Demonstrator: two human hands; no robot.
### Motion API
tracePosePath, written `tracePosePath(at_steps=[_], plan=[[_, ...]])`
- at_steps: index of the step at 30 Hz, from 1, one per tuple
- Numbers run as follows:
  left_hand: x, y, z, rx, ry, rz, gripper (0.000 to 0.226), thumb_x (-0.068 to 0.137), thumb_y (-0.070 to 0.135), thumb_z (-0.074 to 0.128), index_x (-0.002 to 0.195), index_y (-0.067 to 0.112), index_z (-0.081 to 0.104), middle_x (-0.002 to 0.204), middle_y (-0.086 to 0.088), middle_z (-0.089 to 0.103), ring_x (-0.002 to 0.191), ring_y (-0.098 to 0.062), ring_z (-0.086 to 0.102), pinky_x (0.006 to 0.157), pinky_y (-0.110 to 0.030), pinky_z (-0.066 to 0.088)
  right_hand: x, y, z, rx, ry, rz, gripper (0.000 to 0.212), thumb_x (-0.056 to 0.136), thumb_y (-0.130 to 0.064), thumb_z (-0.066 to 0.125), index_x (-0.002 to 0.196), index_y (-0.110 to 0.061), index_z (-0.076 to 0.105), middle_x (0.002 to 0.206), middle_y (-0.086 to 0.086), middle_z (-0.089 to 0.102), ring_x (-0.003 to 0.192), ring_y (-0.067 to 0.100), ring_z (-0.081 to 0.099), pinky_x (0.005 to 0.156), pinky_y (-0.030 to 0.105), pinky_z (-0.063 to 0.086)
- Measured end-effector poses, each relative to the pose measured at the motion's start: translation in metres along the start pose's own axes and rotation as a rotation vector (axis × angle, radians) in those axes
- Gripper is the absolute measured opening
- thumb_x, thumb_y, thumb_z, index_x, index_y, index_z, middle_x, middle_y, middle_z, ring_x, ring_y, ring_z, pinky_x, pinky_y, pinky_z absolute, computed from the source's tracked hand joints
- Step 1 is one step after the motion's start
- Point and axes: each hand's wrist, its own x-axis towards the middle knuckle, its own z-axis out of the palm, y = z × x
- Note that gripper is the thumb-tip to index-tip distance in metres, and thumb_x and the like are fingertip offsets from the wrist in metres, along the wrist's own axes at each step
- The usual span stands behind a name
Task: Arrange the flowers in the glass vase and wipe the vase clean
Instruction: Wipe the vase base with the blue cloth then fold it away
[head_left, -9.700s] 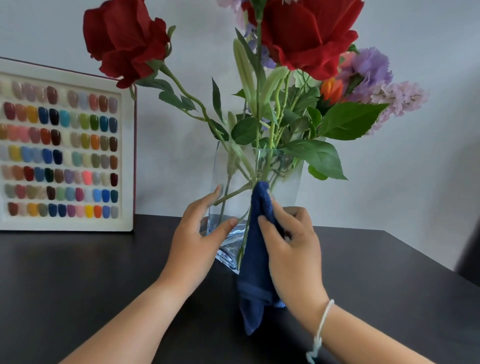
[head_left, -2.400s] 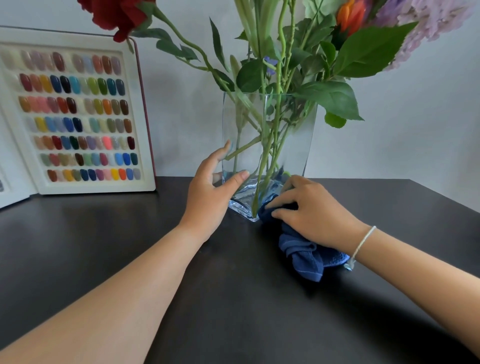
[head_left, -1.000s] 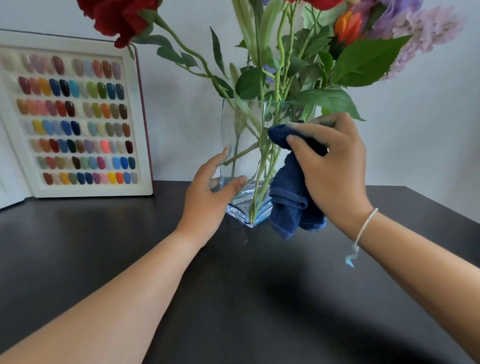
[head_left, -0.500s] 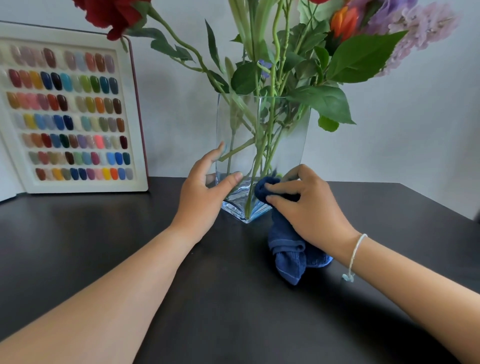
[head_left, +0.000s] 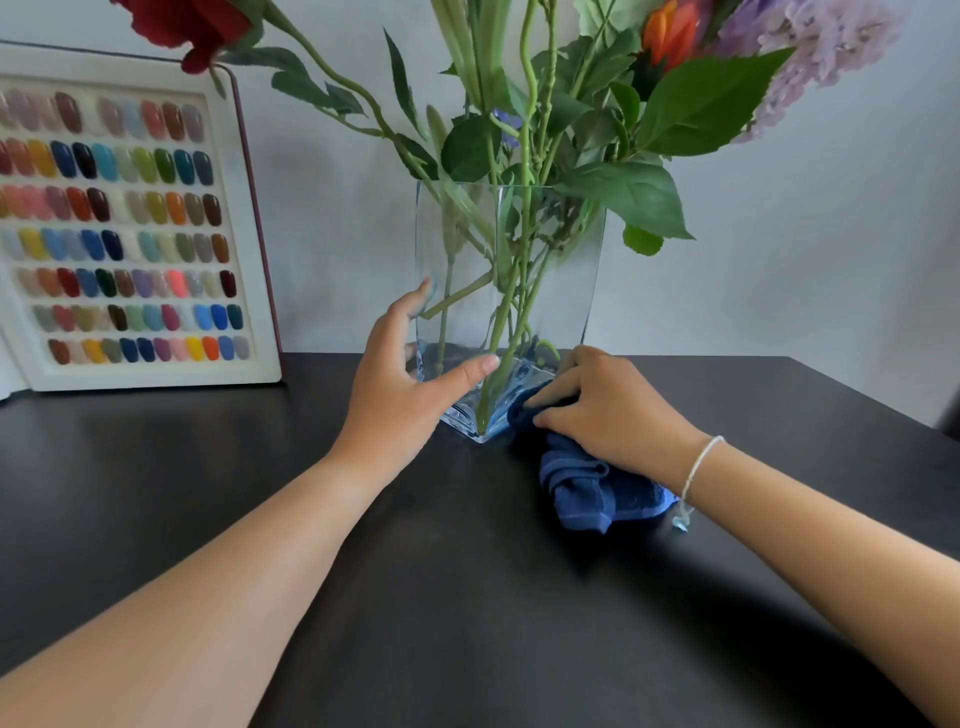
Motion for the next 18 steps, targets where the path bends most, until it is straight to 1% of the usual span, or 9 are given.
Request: tracePosePath(at_steps=[2, 5, 8, 10, 11, 13, 15, 18], plan=[[0.000, -0.001, 0.001, 0.009, -0.004, 0.008, 0.083, 0.065, 0.042, 0.075, 0.135, 0.041, 0.030, 0.128, 0.026, 0.033, 0.128, -0.010, 0.039, 0.106, -0.037, 0.038, 0.004, 0.005, -0.002, 0.006, 0.014, 0.023, 0.018, 0.078, -0.013, 0.065, 0.092, -0.020, 0.074, 0.073, -0.017, 0.040, 0.065, 0.000, 0.042, 0.062, -0.003, 0.033], [0.000, -0.002, 0.002, 0.020, -0.004, 0.018, 0.084, 0.065, 0.038, 0.077, 0.135, 0.039, 0.030, 0.127, 0.025, 0.033, 0.127, -0.011, 0.039, 0.106, -0.040, 0.039, 0.010, 0.014, -0.005, 0.001, 0.032, 0.051, 0.018, 0.076, -0.009, 0.065, 0.090, -0.015, 0.075, 0.066, -0.019, 0.045, 0.062, -0.001, 0.043, 0.057, -0.006, 0.033], [0.000, -0.002, 0.002, 0.038, -0.007, 0.022, 0.084, 0.065, 0.039, 0.077, 0.135, 0.040, 0.030, 0.124, 0.029, 0.032, 0.127, -0.009, 0.039, 0.106, -0.040, 0.039, 0.017, 0.026, -0.008, -0.011, 0.061, 0.118, 0.018, 0.076, -0.007, 0.063, 0.088, -0.014, 0.076, 0.065, -0.017, 0.046, 0.061, 0.000, 0.044, 0.053, -0.003, 0.035], [0.000, -0.002, 0.001, 0.046, -0.003, 0.023, 0.084, 0.066, 0.039, 0.076, 0.135, 0.040, 0.030, 0.124, 0.030, 0.031, 0.127, -0.009, 0.039, 0.106, -0.040, 0.039, 0.021, 0.033, -0.009, -0.004, 0.076, 0.155, 0.019, 0.076, -0.005, 0.062, 0.087, -0.013, 0.075, 0.067, -0.017, 0.048, 0.062, 0.003, 0.046, 0.053, 0.004, 0.036], [0.000, -0.001, 0.001, 0.050, 0.000, 0.023, 0.084, 0.066, 0.039, 0.076, 0.135, 0.040, 0.030, 0.124, 0.030, 0.031, 0.127, -0.010, 0.039, 0.105, -0.040, 0.040, 0.023, 0.036, -0.009, -0.002, 0.086, 0.173, 0.019, 0.076, -0.004, 0.061, 0.087, -0.013, 0.075, 0.070, -0.016, 0.051, 0.064, 0.005, 0.048, 0.056, 0.007, 0.034], [0.000, -0.001, 0.001, 0.061, 0.005, 0.025, 0.083, 0.066, 0.040, 0.076, 0.135, 0.040, 0.030, 0.126, 0.028, 0.032, 0.127, -0.010, 0.040, 0.105, -0.040, 0.040, 0.026, 0.039, -0.009, 0.002, 0.106, 0.209, 0.019, 0.076, -0.004, 0.060, 0.086, -0.012, 0.075, 0.081, -0.006, 0.061, 0.075, 0.012, 0.052, 0.069, 0.018, 0.038], [0.000, -0.002, 0.001, 0.070, 0.009, 0.027, 0.083, 0.066, 0.041, 0.076, 0.135, 0.040, 0.030, 0.128, 0.025, 0.032, 0.127, -0.011, 0.040, 0.105, -0.040, 0.040, 0.028, 0.041, -0.008, 0.014, 0.120, 0.230, 0.019, 0.076, -0.004, 0.059, 0.086, -0.011, 0.075, 0.094, 0.005, 0.067, 0.081, 0.016, 0.054, 0.072, 0.023, 0.040], [0.000, -0.002, 0.001, 0.082, 0.013, 0.034, 0.083, 0.066, 0.041, 0.076, 0.135, 0.039, 0.030, 0.129, 0.025, 0.033, 0.127, -0.010, 0.040, 0.105, -0.039, 0.040, 0.027, 0.042, -0.008, 0.016, 0.132, 0.239, 0.021, 0.077, -0.004, 0.058, 0.088, -0.009, 0.074, 0.102, 0.010, 0.070, 0.082, 0.019, 0.056, 0.072, 0.024, 0.041]])
